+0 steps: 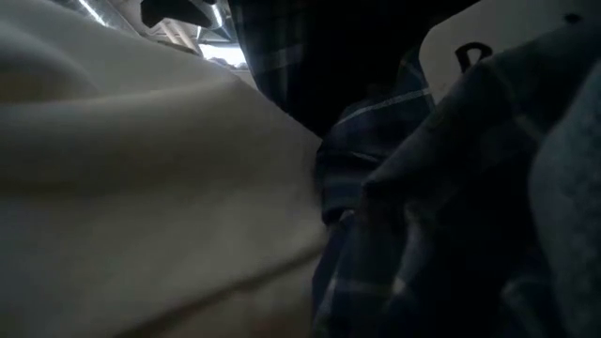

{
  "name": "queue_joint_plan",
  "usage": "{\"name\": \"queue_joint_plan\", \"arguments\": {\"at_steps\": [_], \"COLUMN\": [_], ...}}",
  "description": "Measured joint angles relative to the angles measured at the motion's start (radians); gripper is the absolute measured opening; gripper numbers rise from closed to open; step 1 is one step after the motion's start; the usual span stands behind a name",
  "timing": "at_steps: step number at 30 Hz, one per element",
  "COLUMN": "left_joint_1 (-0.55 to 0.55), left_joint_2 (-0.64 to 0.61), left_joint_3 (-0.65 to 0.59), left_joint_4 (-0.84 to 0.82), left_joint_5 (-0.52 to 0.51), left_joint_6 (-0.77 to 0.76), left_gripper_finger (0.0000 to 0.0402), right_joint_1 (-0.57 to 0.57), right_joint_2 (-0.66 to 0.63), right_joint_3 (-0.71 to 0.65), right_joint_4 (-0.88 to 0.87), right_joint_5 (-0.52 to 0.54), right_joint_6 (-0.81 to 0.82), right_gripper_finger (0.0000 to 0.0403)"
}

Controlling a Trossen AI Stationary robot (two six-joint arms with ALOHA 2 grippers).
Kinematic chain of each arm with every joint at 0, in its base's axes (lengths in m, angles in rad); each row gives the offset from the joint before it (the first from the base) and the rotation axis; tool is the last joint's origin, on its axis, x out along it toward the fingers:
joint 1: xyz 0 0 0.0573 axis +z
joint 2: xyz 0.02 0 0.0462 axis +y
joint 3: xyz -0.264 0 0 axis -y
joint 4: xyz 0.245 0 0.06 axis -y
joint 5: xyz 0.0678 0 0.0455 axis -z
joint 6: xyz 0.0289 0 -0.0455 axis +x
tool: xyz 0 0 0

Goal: Sort clothes
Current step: Put the black underwear into the left white bin

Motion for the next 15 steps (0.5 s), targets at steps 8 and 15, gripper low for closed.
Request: {"name": "queue_joint_plan", "arguments": {"at_steps": [8,15], "left_joint_1": [-0.263,-0.387], "left_joint_2": [0.155,0.299], "left_joint_3": [0.0,0.0], "left_joint_4": [-0.09,-0.211], "left_joint_5": [-0.031,-0.061], "left_joint_6": [-0.189,-0.423], "left_gripper_finger": [0.0203,0.0203], "right_joint_1": [0.0,0.0], "right_joint_2": [0.0,0.0], "right_joint_3": [0.0,0.001], "right_joint_4": [-0.003,0.0], "right_joint_5": [0.0,-0.001], "right_joint_6": [0.006,0.021], "right_gripper_finger": [0.0182,0.0182]}}
